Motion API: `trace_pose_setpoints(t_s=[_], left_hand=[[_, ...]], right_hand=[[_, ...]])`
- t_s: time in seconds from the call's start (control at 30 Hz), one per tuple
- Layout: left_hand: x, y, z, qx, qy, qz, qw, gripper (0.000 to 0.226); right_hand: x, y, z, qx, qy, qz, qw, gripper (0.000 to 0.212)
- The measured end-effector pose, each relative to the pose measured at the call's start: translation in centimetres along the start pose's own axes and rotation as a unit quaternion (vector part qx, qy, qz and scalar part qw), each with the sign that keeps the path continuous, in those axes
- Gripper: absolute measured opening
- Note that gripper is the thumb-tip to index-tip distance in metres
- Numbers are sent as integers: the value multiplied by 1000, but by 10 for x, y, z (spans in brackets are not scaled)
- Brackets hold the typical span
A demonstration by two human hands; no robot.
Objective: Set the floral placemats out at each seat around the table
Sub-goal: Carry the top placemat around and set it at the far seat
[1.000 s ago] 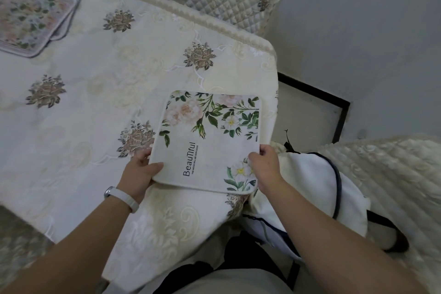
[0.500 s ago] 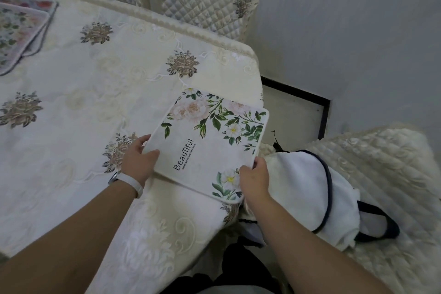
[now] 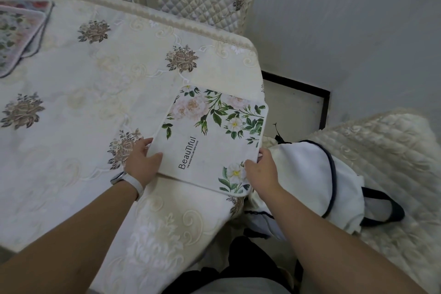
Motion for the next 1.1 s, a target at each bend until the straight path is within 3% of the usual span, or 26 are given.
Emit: trace_pose_setpoints(t_s=[0.2, 0.3, 0.37, 0.47, 0.67, 0.83, 1.1], left_hand=[[3, 0, 3, -123, 232, 21, 965, 69], [3, 1, 12, -148, 301, 50, 941, 83], [2, -1, 17, -166, 322, 64, 930, 92], [-1, -4, 23, -197, 330, 72, 921, 95], [6, 0, 21, -193, 248, 63, 947, 88], [7, 1, 23, -197, 239, 57, 949, 87], [4, -11, 19, -207, 336, 31, 918, 70]], right_hand=[[5, -10, -4, 36, -143, 39, 988, 52], [5, -21, -6, 92, -307, 49, 946, 63], [2, -29, -9, 119, -358, 68, 924, 72], [-2, -37, -15, 128, -365, 94, 917, 83], [-8, -46, -15, 153, -400, 76, 901, 87], [-12, -48, -19, 141, -380, 75, 911, 90], [-9, -48, -22, 139, -353, 82, 921, 86]])
Point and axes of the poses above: each hand's wrist, its own y-axis towards the middle knuckle, its own x-axis out of the back of the hand, z = x × y, the point moved 5 cm from there along y, towards the middle knuckle, and after that the axes turned 9 degrees about y, right-handed, at the moved point
